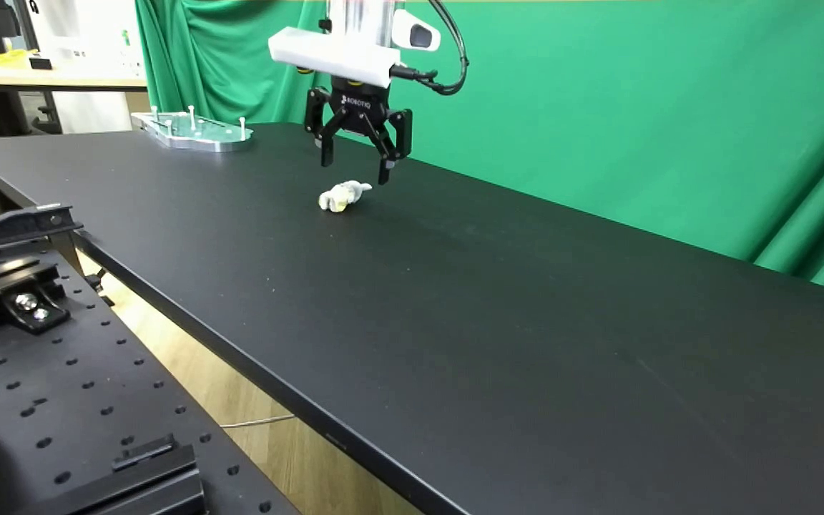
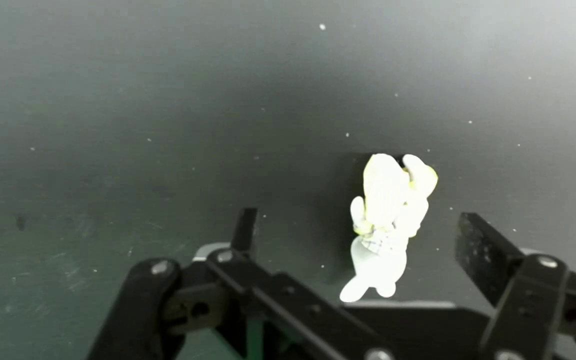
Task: Move the object to the right
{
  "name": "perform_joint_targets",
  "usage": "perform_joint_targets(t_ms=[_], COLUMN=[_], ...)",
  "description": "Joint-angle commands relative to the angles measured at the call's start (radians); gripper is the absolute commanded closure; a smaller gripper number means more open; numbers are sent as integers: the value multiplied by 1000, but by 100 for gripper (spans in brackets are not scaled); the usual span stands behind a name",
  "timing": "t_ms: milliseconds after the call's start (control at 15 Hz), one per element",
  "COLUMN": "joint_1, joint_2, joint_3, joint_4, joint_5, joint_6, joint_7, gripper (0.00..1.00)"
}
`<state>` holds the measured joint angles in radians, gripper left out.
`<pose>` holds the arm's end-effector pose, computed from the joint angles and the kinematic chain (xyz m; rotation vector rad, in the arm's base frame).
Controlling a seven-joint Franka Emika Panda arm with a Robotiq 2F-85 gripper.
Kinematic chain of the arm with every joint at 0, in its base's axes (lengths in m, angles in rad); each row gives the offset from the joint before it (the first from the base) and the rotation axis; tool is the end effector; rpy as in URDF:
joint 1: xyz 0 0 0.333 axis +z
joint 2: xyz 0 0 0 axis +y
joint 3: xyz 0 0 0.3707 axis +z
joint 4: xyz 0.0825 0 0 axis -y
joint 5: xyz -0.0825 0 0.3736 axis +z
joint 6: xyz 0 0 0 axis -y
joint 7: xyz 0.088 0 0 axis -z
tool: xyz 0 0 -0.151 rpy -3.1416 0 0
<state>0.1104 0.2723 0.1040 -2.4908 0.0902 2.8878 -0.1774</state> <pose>0.4891 0.1036 0.2129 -3.0431 -0.4604 -0.1909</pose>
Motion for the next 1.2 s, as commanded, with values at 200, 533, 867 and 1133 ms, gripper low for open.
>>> perform_joint_targets(t_ms=[200,533,867,1133], joint_1=[14,28,25,25], joint_2=[90,127,150,141], joint_3=[41,16,16,17], joint_4=[88,104,119,118], joint_5=[-21,-46,-45,-50], joint_6=[-14,-32,-41,-44], joint_7=[84,130,144,148], gripper=[0,25,55,82])
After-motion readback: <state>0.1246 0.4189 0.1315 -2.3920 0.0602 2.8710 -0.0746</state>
